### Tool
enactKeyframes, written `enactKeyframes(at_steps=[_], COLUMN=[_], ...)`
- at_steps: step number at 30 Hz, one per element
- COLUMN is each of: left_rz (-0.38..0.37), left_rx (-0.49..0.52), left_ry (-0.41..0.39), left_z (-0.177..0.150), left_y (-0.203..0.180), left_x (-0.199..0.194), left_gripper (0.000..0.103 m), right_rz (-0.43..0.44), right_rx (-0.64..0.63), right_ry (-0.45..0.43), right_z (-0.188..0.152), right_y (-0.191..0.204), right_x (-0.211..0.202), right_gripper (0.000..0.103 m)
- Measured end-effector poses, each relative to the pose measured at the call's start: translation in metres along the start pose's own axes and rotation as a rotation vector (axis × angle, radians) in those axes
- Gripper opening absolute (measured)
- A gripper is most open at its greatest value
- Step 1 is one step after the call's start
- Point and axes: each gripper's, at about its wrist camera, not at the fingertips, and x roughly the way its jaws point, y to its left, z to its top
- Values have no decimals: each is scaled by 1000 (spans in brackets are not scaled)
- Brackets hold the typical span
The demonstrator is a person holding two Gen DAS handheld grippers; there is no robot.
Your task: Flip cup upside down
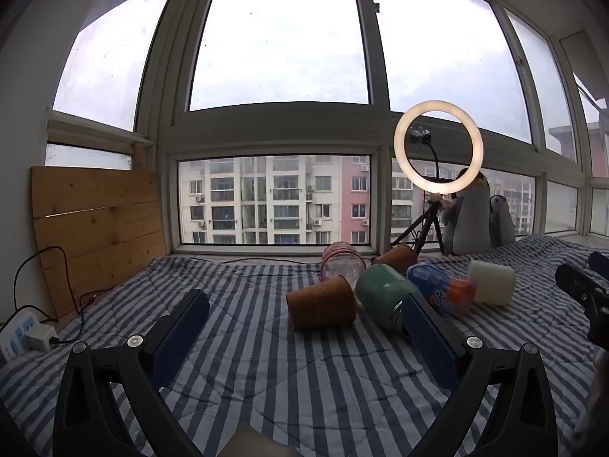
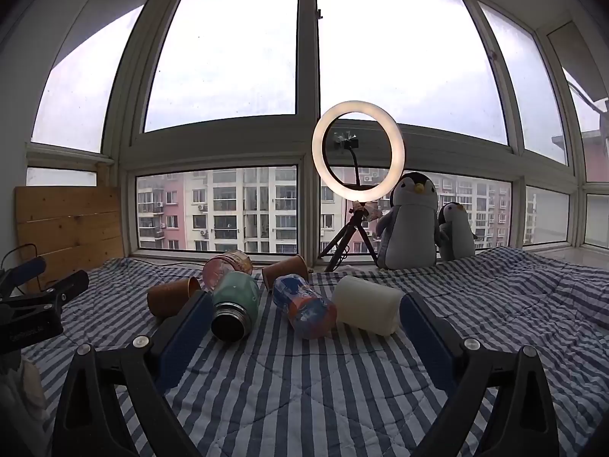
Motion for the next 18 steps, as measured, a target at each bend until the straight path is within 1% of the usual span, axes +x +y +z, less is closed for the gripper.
enactKeyframes(at_steps=[18], left_rz=[-6], left_rx=[10], left_ry=[6], left_z=[1], left_y=[-4], left_x=[1], left_gripper=[102], right_rz=[-3], right_rx=[-1], right_ry=[1], right_z=[0], right_y=[-4], right_x=[-2], right_gripper=[97])
